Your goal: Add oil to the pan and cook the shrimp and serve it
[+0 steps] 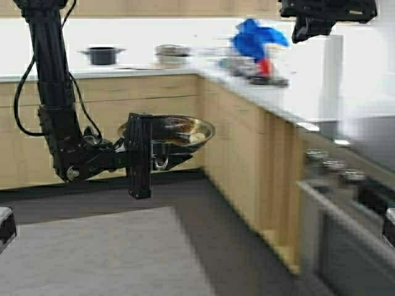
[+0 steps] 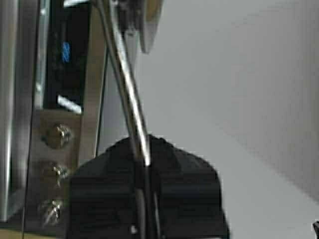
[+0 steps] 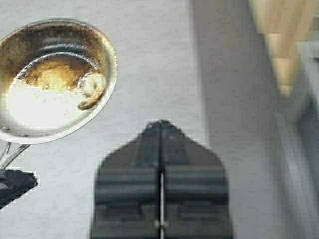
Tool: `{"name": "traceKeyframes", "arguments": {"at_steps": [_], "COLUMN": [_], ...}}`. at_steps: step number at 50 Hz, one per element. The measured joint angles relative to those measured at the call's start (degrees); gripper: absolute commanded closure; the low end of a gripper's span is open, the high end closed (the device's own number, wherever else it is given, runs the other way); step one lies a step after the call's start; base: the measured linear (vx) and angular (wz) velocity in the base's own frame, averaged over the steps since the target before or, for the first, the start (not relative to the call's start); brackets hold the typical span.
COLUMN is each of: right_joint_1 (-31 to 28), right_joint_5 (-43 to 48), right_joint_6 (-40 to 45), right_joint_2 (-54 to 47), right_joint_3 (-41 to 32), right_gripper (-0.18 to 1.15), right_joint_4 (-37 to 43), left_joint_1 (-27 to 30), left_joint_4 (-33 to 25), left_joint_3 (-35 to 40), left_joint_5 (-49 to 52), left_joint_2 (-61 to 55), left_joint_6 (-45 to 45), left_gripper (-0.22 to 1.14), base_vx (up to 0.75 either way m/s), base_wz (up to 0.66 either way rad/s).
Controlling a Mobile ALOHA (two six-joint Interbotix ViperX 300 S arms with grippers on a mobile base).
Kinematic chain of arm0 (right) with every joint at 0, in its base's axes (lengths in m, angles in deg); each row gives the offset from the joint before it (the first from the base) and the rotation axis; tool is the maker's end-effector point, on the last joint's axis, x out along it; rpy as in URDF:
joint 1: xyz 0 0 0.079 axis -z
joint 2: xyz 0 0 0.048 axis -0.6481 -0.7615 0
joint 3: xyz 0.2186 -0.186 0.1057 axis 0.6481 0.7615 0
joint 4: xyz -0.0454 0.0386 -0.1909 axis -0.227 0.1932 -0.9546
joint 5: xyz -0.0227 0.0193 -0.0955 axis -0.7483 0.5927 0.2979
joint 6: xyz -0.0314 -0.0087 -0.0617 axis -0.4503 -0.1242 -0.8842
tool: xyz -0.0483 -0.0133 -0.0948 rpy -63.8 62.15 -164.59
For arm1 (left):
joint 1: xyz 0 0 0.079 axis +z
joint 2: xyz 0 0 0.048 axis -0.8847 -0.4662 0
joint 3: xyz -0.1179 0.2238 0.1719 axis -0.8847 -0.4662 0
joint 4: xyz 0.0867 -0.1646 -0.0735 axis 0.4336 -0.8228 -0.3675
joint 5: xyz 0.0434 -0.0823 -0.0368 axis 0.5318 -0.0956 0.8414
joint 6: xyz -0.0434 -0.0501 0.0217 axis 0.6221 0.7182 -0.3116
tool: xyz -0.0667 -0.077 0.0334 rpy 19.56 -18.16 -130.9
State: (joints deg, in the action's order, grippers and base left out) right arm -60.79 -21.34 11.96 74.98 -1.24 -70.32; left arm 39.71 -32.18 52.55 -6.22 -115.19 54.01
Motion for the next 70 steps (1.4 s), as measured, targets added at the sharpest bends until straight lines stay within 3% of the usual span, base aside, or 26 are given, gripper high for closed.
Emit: {"name": "traceKeyframes", "arguments": {"at_steps": [70], "right_joint_1": [0.0], "right_joint_5": [-0.5], "right_joint_6": [2.4], "right_joint_2": [-1.1], "right_joint_3": [1.4], "right_gripper": [0.9], "right_joint_4": [0.3], "left_joint_1": [0.4], "left_joint_4": [0.6], "left_joint_3": [-1.7], "left_joint_5": [0.1], "left_joint_2": [5.5], "left_joint_6": [0.0], "left_gripper": [0.88], "base_vx": [-0.02], "base_wz": [0.61]}}
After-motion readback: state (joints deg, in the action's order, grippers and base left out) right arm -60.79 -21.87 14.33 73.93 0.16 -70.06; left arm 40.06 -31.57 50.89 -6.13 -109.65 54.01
